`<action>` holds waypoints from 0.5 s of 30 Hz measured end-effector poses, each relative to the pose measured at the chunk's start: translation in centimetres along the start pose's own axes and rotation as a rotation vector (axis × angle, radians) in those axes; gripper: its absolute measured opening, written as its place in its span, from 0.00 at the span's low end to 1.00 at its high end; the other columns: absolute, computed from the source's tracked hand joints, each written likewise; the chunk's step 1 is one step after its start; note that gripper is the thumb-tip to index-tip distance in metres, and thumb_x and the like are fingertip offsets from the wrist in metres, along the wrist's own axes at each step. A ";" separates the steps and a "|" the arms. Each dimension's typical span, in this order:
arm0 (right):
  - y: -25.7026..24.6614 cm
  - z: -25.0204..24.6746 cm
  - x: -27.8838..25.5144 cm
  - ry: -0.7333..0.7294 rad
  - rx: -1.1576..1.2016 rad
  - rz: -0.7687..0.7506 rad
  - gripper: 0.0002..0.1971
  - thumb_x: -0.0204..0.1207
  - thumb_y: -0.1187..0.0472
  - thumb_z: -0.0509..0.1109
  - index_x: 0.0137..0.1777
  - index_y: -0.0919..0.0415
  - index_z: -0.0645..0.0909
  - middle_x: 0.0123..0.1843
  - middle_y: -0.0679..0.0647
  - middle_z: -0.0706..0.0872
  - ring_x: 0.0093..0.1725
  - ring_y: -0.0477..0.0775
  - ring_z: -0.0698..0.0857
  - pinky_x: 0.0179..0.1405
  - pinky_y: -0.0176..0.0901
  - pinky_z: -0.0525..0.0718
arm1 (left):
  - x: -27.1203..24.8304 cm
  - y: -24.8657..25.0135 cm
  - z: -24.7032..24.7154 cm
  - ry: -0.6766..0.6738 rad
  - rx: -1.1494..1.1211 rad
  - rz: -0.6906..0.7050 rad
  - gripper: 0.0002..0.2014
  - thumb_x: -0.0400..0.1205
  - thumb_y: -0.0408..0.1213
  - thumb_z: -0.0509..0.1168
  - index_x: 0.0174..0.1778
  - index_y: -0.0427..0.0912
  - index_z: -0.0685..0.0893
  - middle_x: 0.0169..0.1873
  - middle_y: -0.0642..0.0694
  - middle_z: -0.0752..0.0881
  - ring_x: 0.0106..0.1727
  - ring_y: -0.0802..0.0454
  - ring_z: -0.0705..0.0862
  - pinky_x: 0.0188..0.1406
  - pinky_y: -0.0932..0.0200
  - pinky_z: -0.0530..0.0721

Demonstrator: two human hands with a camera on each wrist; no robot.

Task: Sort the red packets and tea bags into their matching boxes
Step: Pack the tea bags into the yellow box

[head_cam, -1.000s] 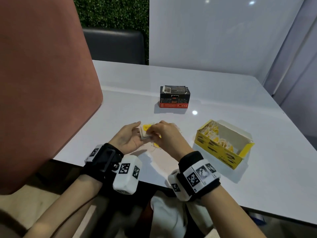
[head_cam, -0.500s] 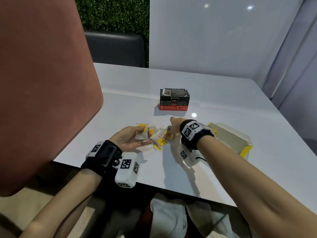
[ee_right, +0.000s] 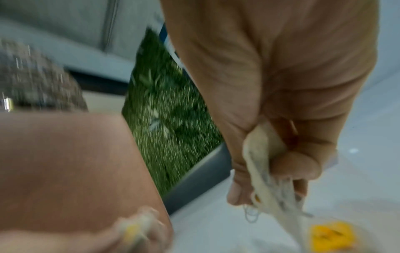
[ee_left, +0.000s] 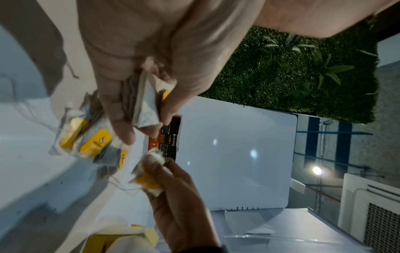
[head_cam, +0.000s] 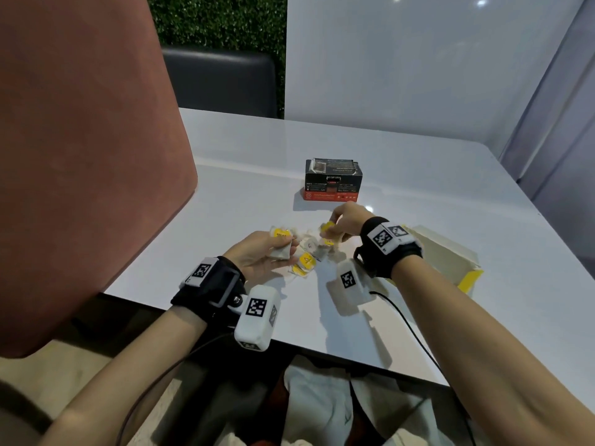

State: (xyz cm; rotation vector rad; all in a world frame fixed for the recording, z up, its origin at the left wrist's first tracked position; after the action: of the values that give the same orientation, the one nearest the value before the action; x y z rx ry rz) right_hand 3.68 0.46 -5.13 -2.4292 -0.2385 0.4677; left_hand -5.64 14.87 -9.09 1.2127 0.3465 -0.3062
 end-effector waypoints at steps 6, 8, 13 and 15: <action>-1.8 0.9 -2.3 -0.103 0.376 -0.166 0.09 0.68 0.69 0.77 0.38 0.60 0.78 0.37 0.59 0.83 0.40 0.57 0.83 0.52 0.51 0.83 | -0.5 1.6 2.8 -0.093 -0.021 0.168 0.09 0.82 0.28 0.61 0.54 0.27 0.82 0.30 0.46 0.88 0.32 0.58 0.87 0.41 0.65 0.88; -2.2 1.1 -3.0 -0.118 0.398 -0.197 0.11 0.67 0.70 0.77 0.40 0.59 0.78 0.41 0.60 0.84 0.44 0.59 0.83 0.60 0.55 0.81 | -0.9 2.2 2.8 -0.061 0.044 0.219 0.11 0.82 0.28 0.61 0.56 0.25 0.81 0.31 0.45 0.87 0.32 0.57 0.87 0.36 0.67 0.87; -2.1 1.2 -4.3 -0.160 0.449 -0.205 0.09 0.69 0.74 0.74 0.45 0.63 0.79 0.49 0.67 0.83 0.50 0.63 0.83 0.66 0.59 0.79 | -1.9 3.7 1.6 0.005 0.255 0.307 0.10 0.82 0.29 0.62 0.55 0.28 0.82 0.38 0.44 0.87 0.34 0.58 0.87 0.35 0.68 0.86; -2.1 1.2 -4.7 -0.157 0.488 -0.209 0.07 0.70 0.74 0.73 0.43 0.64 0.81 0.50 0.68 0.83 0.50 0.63 0.82 0.67 0.60 0.79 | -2.1 3.8 1.3 0.007 0.283 0.308 0.08 0.82 0.28 0.63 0.53 0.28 0.83 0.38 0.42 0.87 0.33 0.59 0.88 0.39 0.66 0.86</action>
State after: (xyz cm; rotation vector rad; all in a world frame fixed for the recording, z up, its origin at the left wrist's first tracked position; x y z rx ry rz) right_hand -1.21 1.41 -3.45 -1.8724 -0.3910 0.5501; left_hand -5.80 14.93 -4.53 1.5237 0.1196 -0.0846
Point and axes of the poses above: each hand's wrist, its own x-axis towards the middle knuckle, its own z-axis out of the palm, y = z × x, the point moved 9 cm from there along x, towards the middle knuckle
